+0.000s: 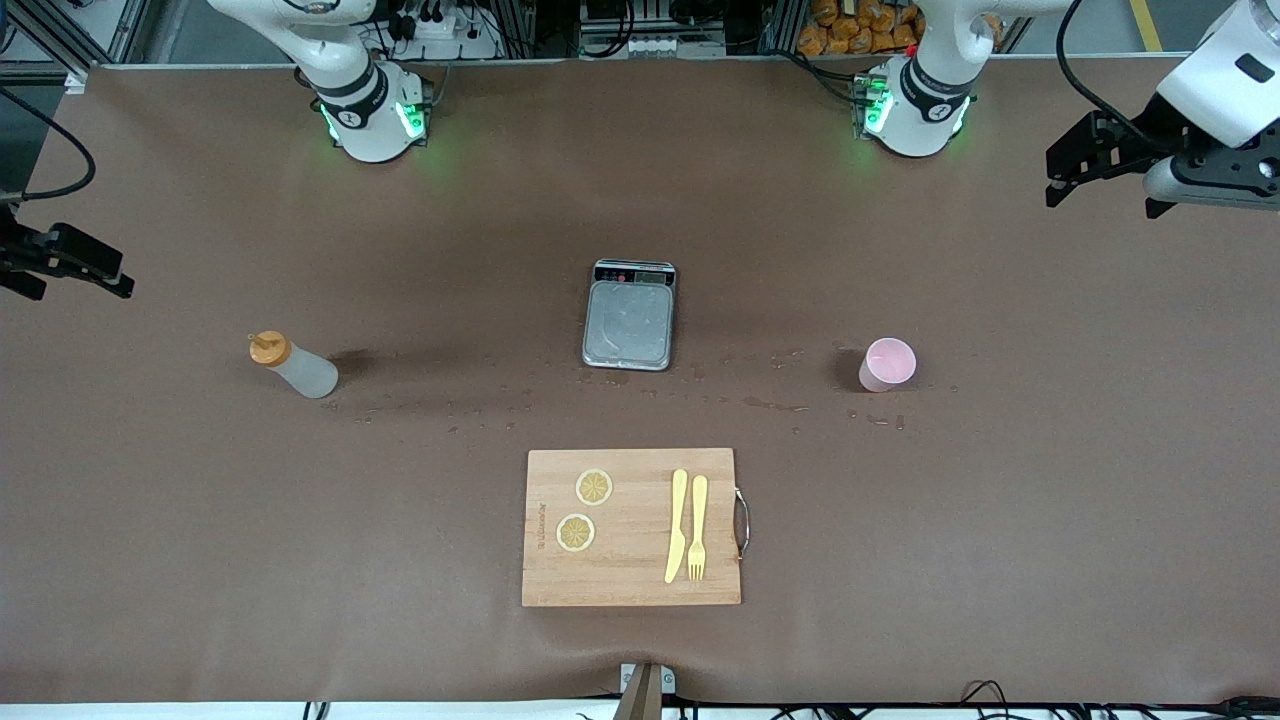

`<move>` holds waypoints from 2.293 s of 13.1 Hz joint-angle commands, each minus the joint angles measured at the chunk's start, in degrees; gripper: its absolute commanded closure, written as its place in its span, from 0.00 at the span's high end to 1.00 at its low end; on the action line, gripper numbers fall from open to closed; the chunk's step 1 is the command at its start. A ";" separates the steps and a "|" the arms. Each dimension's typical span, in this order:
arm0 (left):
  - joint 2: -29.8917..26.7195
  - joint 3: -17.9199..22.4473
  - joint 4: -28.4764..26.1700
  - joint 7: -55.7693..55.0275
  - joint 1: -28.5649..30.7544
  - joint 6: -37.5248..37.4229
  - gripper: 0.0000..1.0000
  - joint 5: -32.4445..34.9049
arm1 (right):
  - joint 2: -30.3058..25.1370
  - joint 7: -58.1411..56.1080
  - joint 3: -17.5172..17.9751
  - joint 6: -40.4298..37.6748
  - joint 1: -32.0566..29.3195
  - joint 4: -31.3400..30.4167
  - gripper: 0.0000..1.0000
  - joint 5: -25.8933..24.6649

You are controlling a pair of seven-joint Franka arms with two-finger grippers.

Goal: Add sauce to pink cup with both arms

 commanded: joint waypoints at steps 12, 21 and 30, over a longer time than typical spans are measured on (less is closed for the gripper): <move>0.41 0.76 -2.41 0.49 -0.07 -0.29 1.00 -0.79 | 2.47 -0.20 -0.22 -0.29 -1.09 0.03 1.00 -0.06; 2.08 1.20 -13.14 0.58 2.57 10.24 1.00 -0.97 | 9.50 2.43 -0.22 -0.64 -9.17 0.38 1.00 0.99; 11.83 1.11 -13.23 1.64 3.54 16.59 1.00 -0.97 | 20.39 14.30 -0.22 -5.91 -13.83 0.38 1.00 6.33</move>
